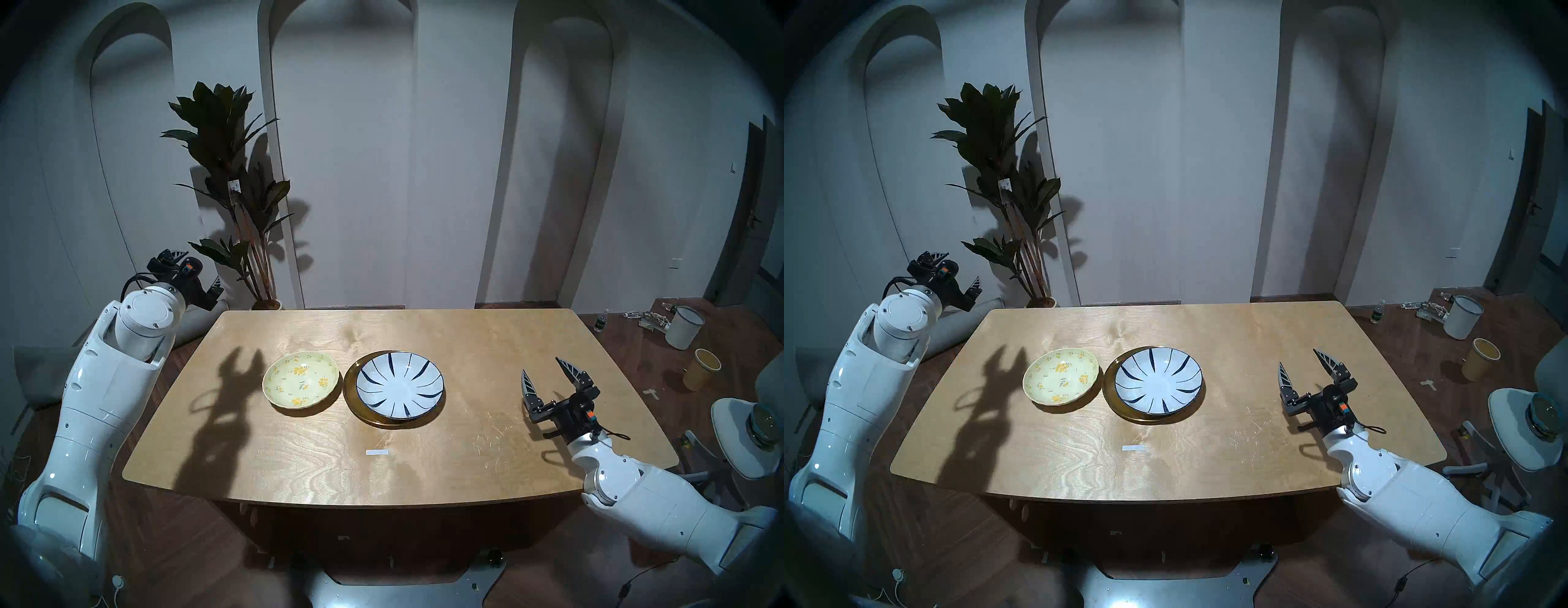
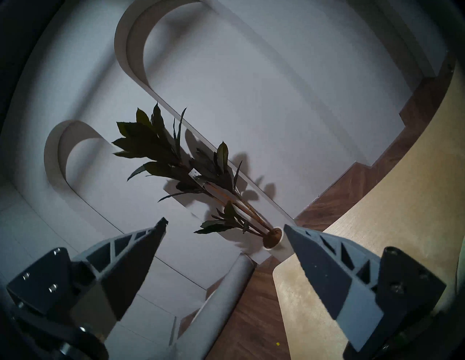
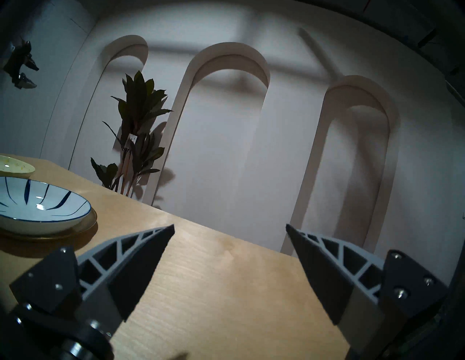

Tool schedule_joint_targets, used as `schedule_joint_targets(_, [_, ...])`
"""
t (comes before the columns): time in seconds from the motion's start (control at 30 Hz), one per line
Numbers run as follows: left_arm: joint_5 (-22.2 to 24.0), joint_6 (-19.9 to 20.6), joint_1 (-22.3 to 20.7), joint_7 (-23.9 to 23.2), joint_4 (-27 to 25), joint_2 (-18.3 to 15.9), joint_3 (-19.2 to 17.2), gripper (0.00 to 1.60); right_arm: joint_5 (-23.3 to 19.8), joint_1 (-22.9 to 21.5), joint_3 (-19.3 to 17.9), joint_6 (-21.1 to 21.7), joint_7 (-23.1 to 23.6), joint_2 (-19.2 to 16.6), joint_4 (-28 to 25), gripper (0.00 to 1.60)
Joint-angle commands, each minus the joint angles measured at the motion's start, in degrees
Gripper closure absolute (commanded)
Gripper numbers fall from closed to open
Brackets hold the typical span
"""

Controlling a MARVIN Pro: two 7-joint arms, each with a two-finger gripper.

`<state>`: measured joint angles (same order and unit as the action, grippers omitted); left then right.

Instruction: Stack the plates into one stack

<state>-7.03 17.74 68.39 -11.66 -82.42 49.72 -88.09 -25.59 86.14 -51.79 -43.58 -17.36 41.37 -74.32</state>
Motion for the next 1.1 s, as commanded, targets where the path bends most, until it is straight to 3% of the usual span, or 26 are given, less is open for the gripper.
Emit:
schedule_joint_targets(0.0, [4.5, 4.8, -6.1, -4.1, -1.1, 0.5, -2.5, 0.0, 0.0, 1.4, -1.2, -2.0, -1.5, -1.5, -2.1, 0.0])
schedule_joint_targets(0.17, [7.5, 9.2, -7.8, -7.1, -1.3, 1.1, -3.1, 0.0, 0.2, 0.2, -3.9, -3.8, -3.1, -3.2, -4.5, 0.0])
schedule_joint_targets(0.53, [14.1, 21.6, -12.1, -14.4, -0.6, 2.2, -4.5, 0.0, 0.6, 2.8, -6.9, -6.5, -6.5, -5.2, -8.8, 0.0])
schedule_joint_targets(0.93, [17.7, 36.0, -15.1, -19.9, 0.9, 1.2, -4.4, 0.0, -4.9, 4.5, -12.0, -10.0, -13.7, -4.3, -16.1, 0.0])
schedule_joint_targets(1.07, [18.4, 37.3, -15.9, -21.3, 2.5, 0.5, -3.9, 0.0, -6.6, 6.1, -13.6, -10.2, -16.4, -4.8, -18.2, 0.0])
